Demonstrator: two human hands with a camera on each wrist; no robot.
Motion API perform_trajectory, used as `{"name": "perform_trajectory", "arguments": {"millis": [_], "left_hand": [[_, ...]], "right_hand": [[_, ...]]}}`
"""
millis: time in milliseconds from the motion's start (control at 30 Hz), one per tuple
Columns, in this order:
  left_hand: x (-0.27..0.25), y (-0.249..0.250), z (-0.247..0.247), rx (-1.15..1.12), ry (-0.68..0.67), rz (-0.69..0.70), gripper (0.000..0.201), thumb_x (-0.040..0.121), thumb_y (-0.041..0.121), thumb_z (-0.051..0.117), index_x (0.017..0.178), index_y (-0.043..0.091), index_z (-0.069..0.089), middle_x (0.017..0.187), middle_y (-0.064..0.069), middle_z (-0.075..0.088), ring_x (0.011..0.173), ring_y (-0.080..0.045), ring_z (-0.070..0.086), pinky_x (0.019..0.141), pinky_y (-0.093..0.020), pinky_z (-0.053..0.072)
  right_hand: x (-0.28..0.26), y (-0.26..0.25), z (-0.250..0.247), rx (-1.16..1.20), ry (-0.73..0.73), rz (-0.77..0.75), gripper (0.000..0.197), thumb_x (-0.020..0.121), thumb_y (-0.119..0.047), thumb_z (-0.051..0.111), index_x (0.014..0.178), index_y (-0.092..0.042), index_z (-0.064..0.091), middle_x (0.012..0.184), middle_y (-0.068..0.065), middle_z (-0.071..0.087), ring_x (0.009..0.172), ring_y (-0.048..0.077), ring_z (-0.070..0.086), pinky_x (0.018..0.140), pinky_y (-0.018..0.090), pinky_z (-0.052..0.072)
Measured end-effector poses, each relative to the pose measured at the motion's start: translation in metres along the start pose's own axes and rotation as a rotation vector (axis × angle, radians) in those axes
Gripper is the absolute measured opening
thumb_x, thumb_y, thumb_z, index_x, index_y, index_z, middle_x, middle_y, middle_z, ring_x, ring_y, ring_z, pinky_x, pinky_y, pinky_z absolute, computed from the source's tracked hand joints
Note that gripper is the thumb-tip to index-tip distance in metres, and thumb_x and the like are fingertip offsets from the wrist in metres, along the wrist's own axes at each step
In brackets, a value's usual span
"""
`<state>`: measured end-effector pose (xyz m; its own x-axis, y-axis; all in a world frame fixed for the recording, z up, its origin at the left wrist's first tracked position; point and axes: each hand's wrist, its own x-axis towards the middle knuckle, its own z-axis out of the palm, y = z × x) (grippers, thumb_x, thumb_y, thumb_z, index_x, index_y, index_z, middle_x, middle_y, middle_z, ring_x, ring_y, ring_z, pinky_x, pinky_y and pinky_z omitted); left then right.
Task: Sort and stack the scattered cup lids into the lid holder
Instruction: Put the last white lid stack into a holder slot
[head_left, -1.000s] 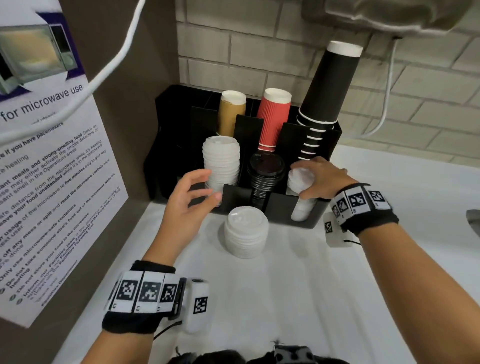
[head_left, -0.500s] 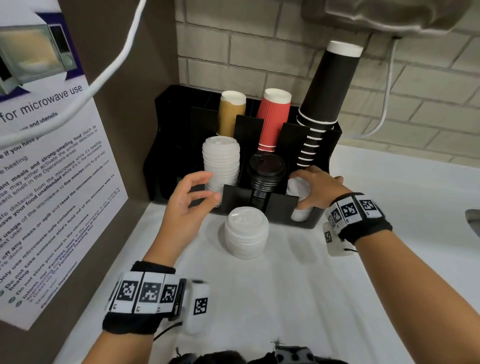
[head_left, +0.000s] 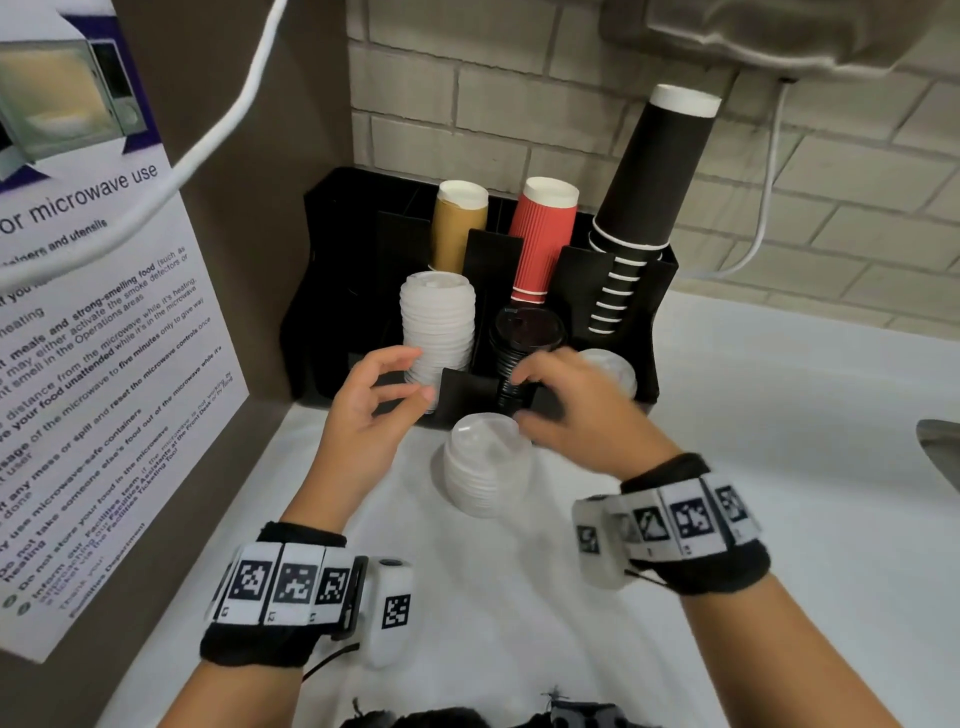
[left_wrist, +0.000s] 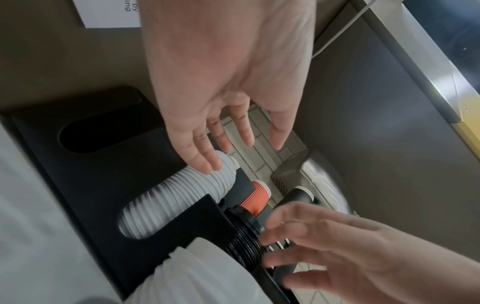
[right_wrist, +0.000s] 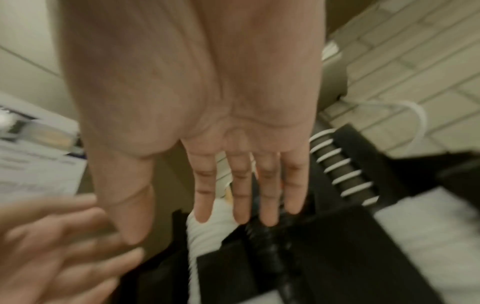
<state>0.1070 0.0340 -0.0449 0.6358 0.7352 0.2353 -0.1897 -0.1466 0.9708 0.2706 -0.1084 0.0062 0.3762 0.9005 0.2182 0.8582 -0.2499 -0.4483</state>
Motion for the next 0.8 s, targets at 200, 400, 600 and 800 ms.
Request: {"name": "perform_trajectory", "arguments": {"millis": [200,400,600,800], "left_hand": [[-0.003,0.003,0.001,0.007,-0.007,0.0,0.033,0.089,0.006,0.065,0.119,0.02,0.059,0.122,0.006,0.057,0.089,0.004,0.063,0.076,-0.011,0.048],[-0.004,0.004,-0.001,0.031,-0.018,-0.023,0.033,0.09,0.008,0.065,0.121,0.019,0.059,0.123,0.007,0.058,0.093,0.0,0.063,0.085,-0.019,0.051],[-0.005,0.002,0.001,0.056,-0.034,-0.02,0.031,0.09,0.009,0.065,0.117,0.025,0.06,0.123,0.006,0.058,0.092,0.001,0.063,0.089,-0.025,0.051],[-0.006,0.001,0.003,0.056,-0.086,-0.033,0.036,0.085,0.022,0.07,0.116,0.035,0.059,0.124,0.01,0.058,0.101,-0.002,0.063,0.088,-0.027,0.052]], "right_hand": [[0.001,-0.02,0.051,-0.163,-0.231,0.175,0.066,0.067,-0.051,0.076,0.111,-0.024,0.035,0.111,-0.002,0.038,0.1,0.027,0.047,0.085,0.042,0.039],[0.004,-0.018,0.062,-0.107,-0.247,0.216,0.067,0.064,-0.036,0.08,0.112,-0.022,0.035,0.11,0.001,0.033,0.097,0.032,0.048,0.087,0.047,0.043],[0.005,-0.015,0.06,-0.006,-0.233,0.233,0.07,0.06,-0.032,0.081,0.112,-0.026,0.035,0.111,0.0,0.032,0.095,0.031,0.044,0.09,0.05,0.045],[-0.002,-0.012,0.043,0.169,-0.067,0.207,0.065,0.06,-0.03,0.081,0.11,-0.027,0.04,0.111,-0.001,0.038,0.099,0.023,0.047,0.085,0.034,0.046]]}}
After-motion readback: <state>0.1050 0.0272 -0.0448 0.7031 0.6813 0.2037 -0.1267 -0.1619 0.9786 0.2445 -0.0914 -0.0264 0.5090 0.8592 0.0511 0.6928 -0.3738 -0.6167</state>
